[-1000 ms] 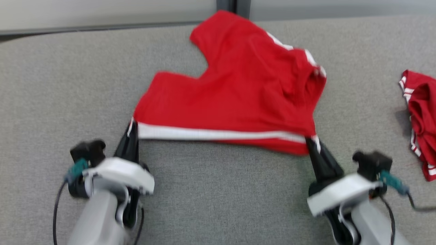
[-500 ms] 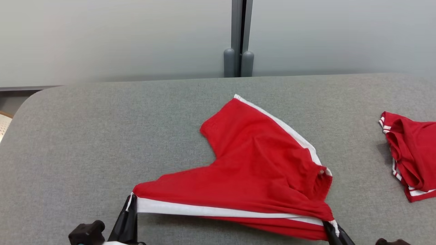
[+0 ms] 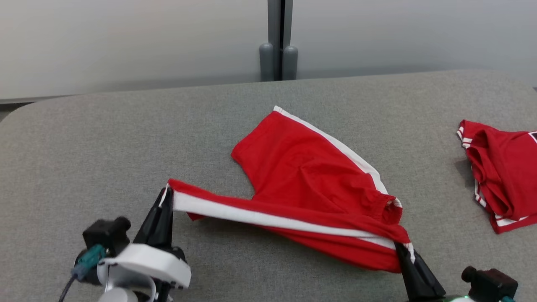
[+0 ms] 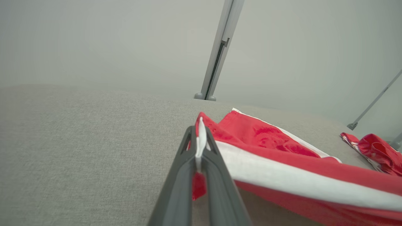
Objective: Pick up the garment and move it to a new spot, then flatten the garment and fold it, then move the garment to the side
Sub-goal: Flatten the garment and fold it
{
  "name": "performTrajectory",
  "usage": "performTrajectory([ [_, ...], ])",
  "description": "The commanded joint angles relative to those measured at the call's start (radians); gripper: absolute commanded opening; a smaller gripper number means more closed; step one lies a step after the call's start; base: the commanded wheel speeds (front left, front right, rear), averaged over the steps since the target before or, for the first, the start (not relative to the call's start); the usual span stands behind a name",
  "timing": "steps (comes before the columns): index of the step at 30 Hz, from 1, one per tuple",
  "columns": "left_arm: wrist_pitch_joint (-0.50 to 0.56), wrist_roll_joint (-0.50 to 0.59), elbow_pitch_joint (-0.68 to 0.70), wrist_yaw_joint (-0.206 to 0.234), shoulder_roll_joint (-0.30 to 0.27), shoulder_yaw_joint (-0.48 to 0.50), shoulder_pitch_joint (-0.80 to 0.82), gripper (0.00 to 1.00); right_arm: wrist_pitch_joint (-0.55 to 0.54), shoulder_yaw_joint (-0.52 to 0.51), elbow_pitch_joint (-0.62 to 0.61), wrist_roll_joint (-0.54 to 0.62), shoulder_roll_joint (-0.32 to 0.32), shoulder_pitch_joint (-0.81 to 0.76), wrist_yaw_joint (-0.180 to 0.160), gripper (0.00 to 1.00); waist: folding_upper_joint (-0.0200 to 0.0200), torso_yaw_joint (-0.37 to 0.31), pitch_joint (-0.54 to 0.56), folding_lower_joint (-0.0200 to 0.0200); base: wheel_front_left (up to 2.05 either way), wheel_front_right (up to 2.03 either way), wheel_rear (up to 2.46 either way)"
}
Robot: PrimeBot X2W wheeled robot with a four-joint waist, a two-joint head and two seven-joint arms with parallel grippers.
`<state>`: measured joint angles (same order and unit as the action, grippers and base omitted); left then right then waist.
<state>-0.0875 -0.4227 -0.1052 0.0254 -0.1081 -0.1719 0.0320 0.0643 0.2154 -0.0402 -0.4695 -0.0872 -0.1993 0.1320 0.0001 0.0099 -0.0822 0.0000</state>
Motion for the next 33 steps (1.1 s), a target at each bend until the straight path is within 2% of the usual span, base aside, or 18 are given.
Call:
performTrajectory([
  [1,0.003,0.004,-0.004,-0.005,-0.005,0.004,0.039,0.00,-0.003,-0.008,0.008,-0.013,0.002,0.026,-0.002,0.00,-0.0001,-0.025,-0.047,0.0000,0.00,0.00,0.00],
  [6,0.032,0.031,-0.081,-0.036,-0.015,-0.024,0.268,0.00,0.012,-0.018,0.081,-0.067,0.030,0.192,-0.002,0.00,-0.0001,-0.099,-0.189,0.0000,0.00,0.00,0.00],
  [12,0.094,0.036,-0.294,-0.070,-0.021,-0.038,0.556,0.00,0.091,0.056,0.207,-0.179,0.034,0.387,-0.002,0.00,-0.0001,-0.185,-0.316,0.0000,0.00,0.00,0.00],
  [19,0.093,0.045,-0.561,-0.100,-0.011,-0.064,0.792,0.00,0.177,0.138,0.324,-0.271,0.035,0.525,-0.001,0.00,-0.0001,-0.257,-0.380,0.0000,0.00,0.00,0.00],
  [25,0.067,0.045,-0.772,-0.118,0.008,-0.090,0.931,0.00,0.198,0.200,0.393,-0.314,0.034,0.600,-0.001,0.00,-0.0001,-0.298,-0.404,0.0000,0.00,0.00,0.00],
  [26,0.058,0.038,-0.794,-0.122,0.011,-0.091,0.942,0.00,0.200,0.202,0.397,-0.319,0.035,0.606,-0.001,0.13,-0.0001,-0.301,-0.406,0.0000,0.00,0.00,0.00],
  [27,0.047,0.034,-0.813,-0.124,0.013,-0.092,0.952,0.00,0.202,0.203,0.400,-0.323,0.035,0.609,-0.001,0.39,-0.0001,-0.302,-0.407,0.0000,0.00,0.00,0.00],
  [28,0.041,0.027,-0.835,-0.128,0.016,-0.091,0.961,0.00,0.201,0.206,0.404,-0.320,0.035,0.609,-0.001,0.56,-0.0001,-0.304,-0.408,0.0000,0.00,0.00,0.00],
  [29,0.028,0.018,-0.851,-0.131,0.020,-0.089,0.965,0.29,0.201,0.203,0.399,-0.311,0.034,0.608,-0.002,1.00,-0.0001,-0.304,-0.407,0.0000,0.00,0.00,0.00],
  [30,0.009,0.012,-0.865,-0.135,0.022,-0.087,0.967,1.00,0.201,0.195,0.389,-0.298,0.034,0.602,-0.001,1.00,-0.0001,-0.303,-0.402,0.0000,0.00,0.00,0.00],
  [31,0.009,0.012,-0.865,-0.135,0.022,-0.087,0.967,1.00,0.201,0.195,0.389,-0.298,0.034,0.602,-0.001,1.00,-0.0001,-0.303,-0.402,0.0000,0.00,0.00,0.00],
  [33,-0.031,0.010,-0.885,-0.138,0.027,-0.094,0.960,1.00,0.202,0.186,0.367,-0.217,0.035,0.582,-0.001,1.00,-0.0001,-0.299,-0.389,0.0000,0.00,0.00,0.00],
])
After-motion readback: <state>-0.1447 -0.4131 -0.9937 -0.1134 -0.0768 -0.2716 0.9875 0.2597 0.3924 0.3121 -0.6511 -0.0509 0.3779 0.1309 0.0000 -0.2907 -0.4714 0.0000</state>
